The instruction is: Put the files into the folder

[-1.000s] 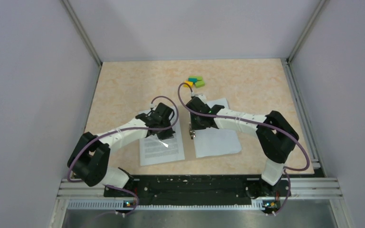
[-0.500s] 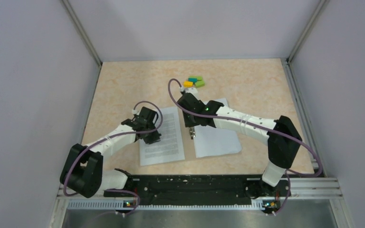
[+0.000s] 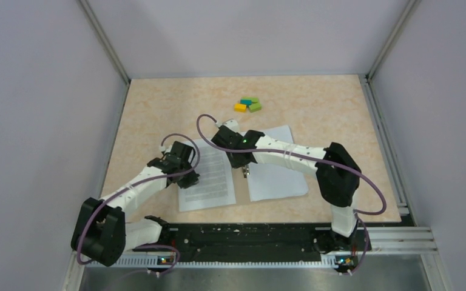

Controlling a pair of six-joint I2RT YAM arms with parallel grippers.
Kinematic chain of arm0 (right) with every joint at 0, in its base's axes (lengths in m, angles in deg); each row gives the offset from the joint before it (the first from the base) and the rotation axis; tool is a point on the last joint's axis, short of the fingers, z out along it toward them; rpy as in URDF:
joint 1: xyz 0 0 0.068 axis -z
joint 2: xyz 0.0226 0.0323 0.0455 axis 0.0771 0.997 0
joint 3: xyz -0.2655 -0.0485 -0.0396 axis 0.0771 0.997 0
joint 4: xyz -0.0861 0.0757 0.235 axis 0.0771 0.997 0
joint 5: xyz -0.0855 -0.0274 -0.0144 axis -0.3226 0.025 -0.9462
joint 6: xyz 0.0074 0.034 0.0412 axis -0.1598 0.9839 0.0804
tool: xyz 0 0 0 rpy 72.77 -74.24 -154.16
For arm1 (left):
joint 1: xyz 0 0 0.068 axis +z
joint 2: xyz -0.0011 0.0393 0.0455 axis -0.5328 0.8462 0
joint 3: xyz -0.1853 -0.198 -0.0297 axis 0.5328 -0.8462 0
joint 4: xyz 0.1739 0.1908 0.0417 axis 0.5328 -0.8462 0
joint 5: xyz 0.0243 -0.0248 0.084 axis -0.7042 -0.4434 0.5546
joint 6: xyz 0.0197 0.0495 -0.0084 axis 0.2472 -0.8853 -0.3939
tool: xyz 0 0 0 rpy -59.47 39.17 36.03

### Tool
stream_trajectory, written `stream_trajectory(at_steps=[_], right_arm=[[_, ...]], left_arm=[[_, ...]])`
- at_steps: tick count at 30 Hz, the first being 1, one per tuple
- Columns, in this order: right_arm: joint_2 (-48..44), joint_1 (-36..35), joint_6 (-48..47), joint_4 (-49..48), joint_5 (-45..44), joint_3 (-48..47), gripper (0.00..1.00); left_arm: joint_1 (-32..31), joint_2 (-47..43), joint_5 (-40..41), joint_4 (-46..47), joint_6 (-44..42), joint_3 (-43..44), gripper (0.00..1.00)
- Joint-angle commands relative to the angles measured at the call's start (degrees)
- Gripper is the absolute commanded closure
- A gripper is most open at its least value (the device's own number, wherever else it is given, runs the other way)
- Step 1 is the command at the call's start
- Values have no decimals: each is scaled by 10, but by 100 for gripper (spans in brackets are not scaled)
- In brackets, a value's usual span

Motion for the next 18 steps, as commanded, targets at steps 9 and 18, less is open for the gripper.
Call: stream_trajectory(at_steps=[9,18], right_arm=[[10,-18,-18,24,-29,-37,88],[20,-23,-18,26,-27,-35,89]], left_arm=[[3,-18,65,-33,51,-18,83],[3,-13,65,-23,61,-29,83]])
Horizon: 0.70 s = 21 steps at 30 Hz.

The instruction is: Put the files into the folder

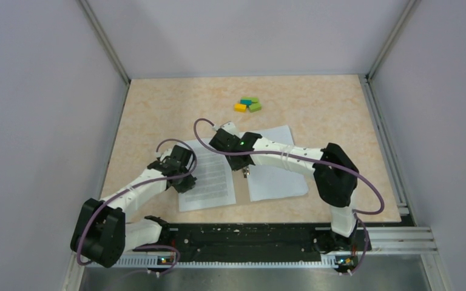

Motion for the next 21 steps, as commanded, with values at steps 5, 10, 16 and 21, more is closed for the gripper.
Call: stream_trajectory(at_steps=[5,10,16,21], right_arm=[[13,-11,-1,6,-13,-21,89],[10,-11,4,6,-20,-8,93],[8,-11,11,6,-24,10,94],[2,-11,19,6,-27,29,95]], left_arm=[[3,-1,13,11,15,-11,84],[3,1,13,13,20,-14,84],[3,8,10,14,24,-14,84],[3,11,10,14,27,-15,84]])
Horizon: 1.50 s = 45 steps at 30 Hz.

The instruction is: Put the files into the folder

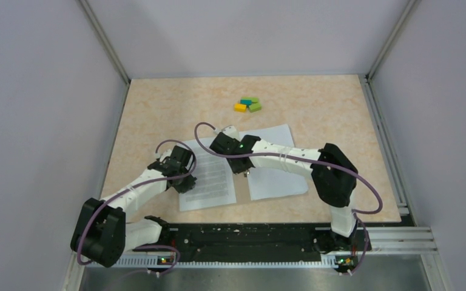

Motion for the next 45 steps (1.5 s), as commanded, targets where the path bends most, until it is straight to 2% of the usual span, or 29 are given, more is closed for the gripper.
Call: stream_trajectory(at_steps=[1,9,17,20,24,28,36,45], right_arm=[[-6,-8,15,4,-22,18,95],[-27,-2,31,-17,-15,64,99],[-71,5,31,-52,21,85,99],[-86,5,29,-48,26,67,94],[-103,5,20,-32,15,37,84],[-87,5,1,-18,-4,2,77],[-20,5,-21,10,-22,-54,82],[12,5,-30,14,-35,-73,87]], left_arm=[[3,9,9,7,12,-8,84],[4,13,11,5,18,-10,84],[4,14,6,8,16,-11,85],[4,13,3,10,13,-10,85],[4,13,1,9,10,-7,85],[4,13,0,10,10,-9,85],[4,12,0,10,9,-5,85],[4,14,-1,11,9,-7,85]])
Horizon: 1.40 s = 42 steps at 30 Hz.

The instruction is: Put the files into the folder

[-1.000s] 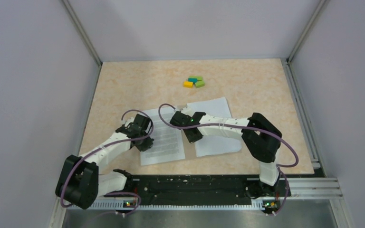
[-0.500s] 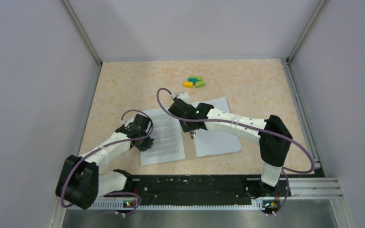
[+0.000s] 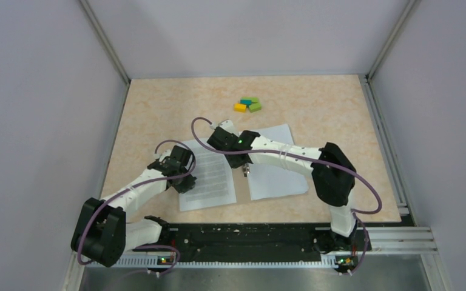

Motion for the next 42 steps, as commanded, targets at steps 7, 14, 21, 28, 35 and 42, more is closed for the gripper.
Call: stream_trajectory(at_steps=[7,14,21,28,35,42], right_arm=[[18,2,-11,8,-22,-32,89],[21,2,-11,11,-20,-26,90],[17,2,-8,11,-17,-13,90],[7,2,-1,10,-18,7,90],[4,2,1,11,-21,19,91],[-10,3,9,1,-22,43,94]], left_arm=[[1,12,3,9,-3,-6,85],[2,10,2,8,-3,-7,85],[2,11,3,8,-3,-6,85],[4,17,0,11,-2,-8,85],[5,19,0,11,-2,-7,85],[10,22,-4,14,2,-13,85]])
